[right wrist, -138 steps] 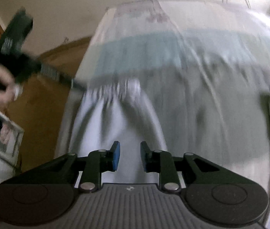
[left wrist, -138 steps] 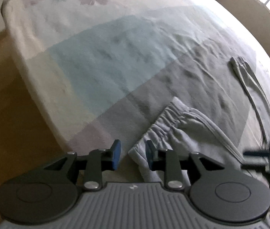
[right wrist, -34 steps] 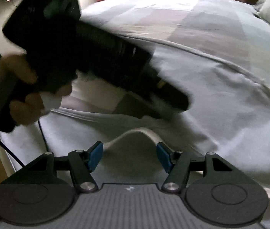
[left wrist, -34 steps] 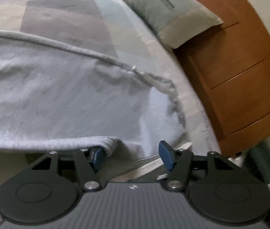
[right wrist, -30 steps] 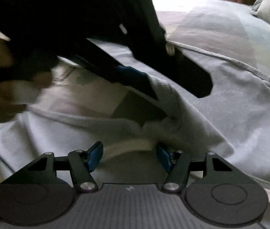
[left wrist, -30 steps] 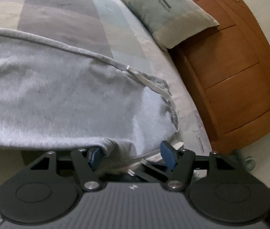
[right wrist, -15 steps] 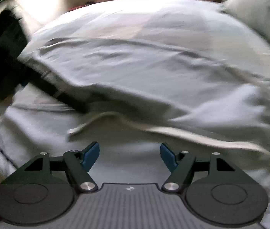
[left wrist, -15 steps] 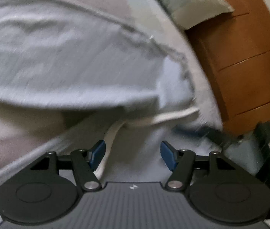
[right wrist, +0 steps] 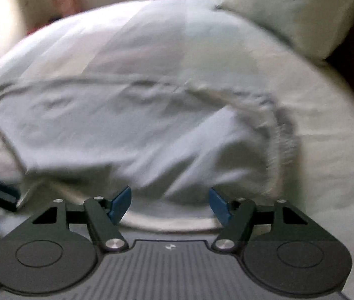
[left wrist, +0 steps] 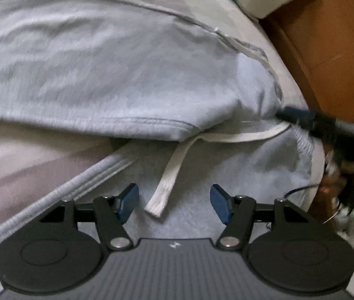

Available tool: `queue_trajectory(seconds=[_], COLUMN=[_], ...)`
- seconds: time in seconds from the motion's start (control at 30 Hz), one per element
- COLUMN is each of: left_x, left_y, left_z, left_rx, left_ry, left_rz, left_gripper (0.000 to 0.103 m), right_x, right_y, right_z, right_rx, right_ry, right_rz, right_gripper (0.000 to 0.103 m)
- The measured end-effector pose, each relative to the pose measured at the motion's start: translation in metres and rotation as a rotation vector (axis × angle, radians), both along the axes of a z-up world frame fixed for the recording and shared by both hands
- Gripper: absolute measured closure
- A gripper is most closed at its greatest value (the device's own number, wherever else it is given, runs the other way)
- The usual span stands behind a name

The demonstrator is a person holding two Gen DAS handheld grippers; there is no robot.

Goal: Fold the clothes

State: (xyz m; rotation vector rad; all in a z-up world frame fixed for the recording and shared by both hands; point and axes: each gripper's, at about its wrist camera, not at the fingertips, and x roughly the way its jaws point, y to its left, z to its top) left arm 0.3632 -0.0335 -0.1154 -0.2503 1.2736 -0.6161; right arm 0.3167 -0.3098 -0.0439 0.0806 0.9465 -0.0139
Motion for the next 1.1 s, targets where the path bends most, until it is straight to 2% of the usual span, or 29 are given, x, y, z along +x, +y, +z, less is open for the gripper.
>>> queue_trajectory(seconds=[0.07,0.13,0.2,0.33,0.57,0.63,0.77,0.83,0.97,1.0,1.1], left_x=[-0.003,-0.007,-0.010,-0.005,0.049,0.066,0.087,0.089,0.085,0.084,0.078], left_y=[-0.005,-0.011,-0.018,-0.039,-0.107,-0.131,-0.189,-0.217,-0.272,-0.284,-0.317], left_z=[0.004,0.012,0.021,0.038,0.061,0.066,0.071,0.072,0.075,0.075,0.064], left_rx=[-0.001,-0.011,-0.028,-0.047,-0.042,-0.045,-0.081,-0.093,-0.145,-0.163,-0.199], left_ry=[-0.010,-0.030,-0.048,-0.081,-0.158,-0.168,-0.136,-0.128,-0.104,-0.094,-0.015], left_rz=[-0.016,-0.036,-0.058,-0.091,-0.182,-0.210,-0.278,-0.335,-0.462,-0.490,-0.587], left_gripper=[0.040,0.040,0.040,0.040,0.040,0.040,0.040,0.040,0.040,0.040,0.038], right_x=[0.002,0.004,-0.007,-0.030,-0.071,-0.082,-0.102,-0.106,-0.100,-0.097,-0.085], right_y=[-0.029,-0.065,-0.100,-0.114,-0.139,-0.145,-0.141,-0.133,-0.104,-0.098,-0.084], right_z=[-0.001,-0.006,-0.010,-0.016,-0.024,-0.027,-0.028,-0.021,-0.008,-0.008,-0.010], right_rx=[0.004,0.031,0.087,0.195,0.384,0.439,0.568,0.630,0.626,0.619,0.604], right_ry=[-0.006,0.001,0.026,0.051,0.094,0.104,0.072,0.024,-0.013,-0.018,-0.019], right_rz=[-0.099,-0.217,-0.336,-0.360,-0.399,-0.409,-0.407,-0.351,-0.211,-0.184,-0.133], right_gripper=[0.036,0.052,0.063,0.064,0.063,0.060,0.056,0.056,0.053,0.049,0.048])
